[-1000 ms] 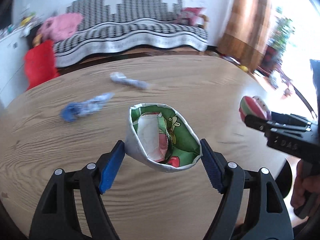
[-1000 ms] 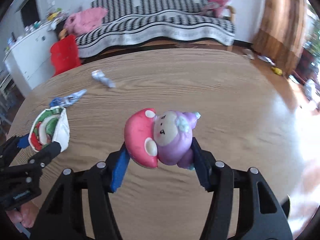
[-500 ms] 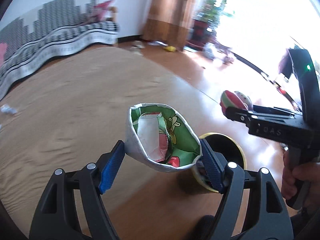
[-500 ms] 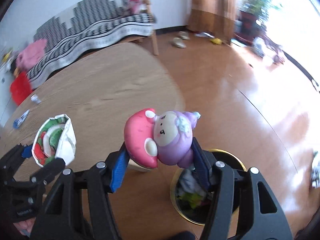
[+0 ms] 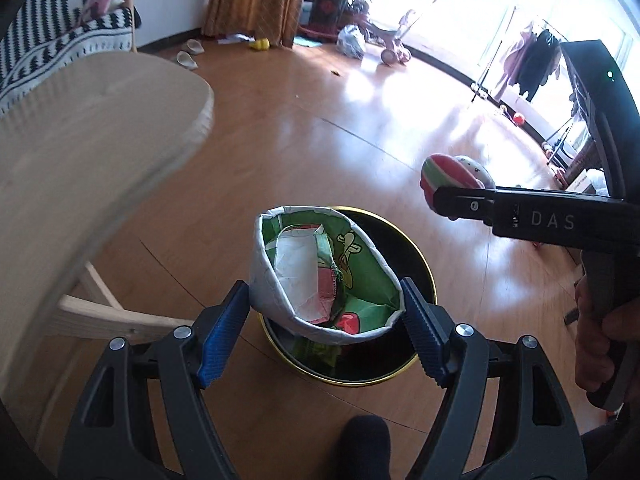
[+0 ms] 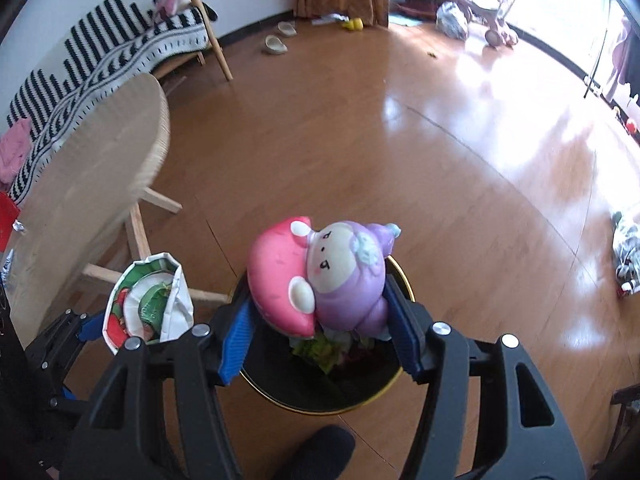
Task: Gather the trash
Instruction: 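Open both grippers to drop the paper bag and toy into the bin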
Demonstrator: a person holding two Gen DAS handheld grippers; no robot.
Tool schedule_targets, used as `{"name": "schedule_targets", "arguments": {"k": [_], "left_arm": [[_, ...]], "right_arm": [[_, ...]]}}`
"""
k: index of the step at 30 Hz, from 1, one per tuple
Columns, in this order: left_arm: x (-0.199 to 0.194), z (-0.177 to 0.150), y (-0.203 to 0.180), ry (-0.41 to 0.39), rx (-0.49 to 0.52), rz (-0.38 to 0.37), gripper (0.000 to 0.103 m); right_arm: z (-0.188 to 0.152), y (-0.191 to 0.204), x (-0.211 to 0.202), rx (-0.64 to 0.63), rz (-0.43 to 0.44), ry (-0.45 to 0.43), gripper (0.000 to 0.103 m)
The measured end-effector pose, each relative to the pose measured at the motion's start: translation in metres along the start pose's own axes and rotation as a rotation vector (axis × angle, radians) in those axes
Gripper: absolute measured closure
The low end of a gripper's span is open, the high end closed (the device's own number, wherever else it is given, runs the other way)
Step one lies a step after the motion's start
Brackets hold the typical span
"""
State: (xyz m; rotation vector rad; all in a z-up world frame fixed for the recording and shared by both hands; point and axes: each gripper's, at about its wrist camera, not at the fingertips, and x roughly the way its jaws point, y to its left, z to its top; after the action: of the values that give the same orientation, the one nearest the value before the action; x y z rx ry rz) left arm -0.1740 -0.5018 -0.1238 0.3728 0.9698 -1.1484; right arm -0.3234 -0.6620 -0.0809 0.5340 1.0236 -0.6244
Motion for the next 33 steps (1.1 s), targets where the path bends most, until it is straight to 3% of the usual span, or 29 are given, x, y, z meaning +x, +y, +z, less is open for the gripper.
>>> {"name": "schedule_targets", "arguments": {"k": [5, 10, 20, 24, 33], "left_arm": [[0.033, -0.002, -0.005, 0.057, -0.003, -0.014, 0.029], [0.053, -0.005, -0.005, 0.091, -0.009, -0.008, 0.029], [0.062, 0.000, -0.008, 0.089, -0.010, -0.028, 0.028], [0.062, 0.000, -0.008, 0.090, -0.024, -0.034, 0.017], [0.055, 0.001, -0.007, 0.077, -0.046, -0.021, 0.012]], "right_arm": [[-0.005, -0.007, 0.029, 0.014, -0.004, 0.092, 0.043], [-0.004, -0.004, 0.043, 0.018, -0.010, 0.122, 0.043], [-0.001, -0.004, 0.047, 0.032, -0.010, 0.116, 0.040], [0.001, -0.007, 0.045, 0.060, 0.001, 0.103, 0.022], [0.005, -0.005, 0.040, 0.066, 0.001, 0.085, 0.021]]}}
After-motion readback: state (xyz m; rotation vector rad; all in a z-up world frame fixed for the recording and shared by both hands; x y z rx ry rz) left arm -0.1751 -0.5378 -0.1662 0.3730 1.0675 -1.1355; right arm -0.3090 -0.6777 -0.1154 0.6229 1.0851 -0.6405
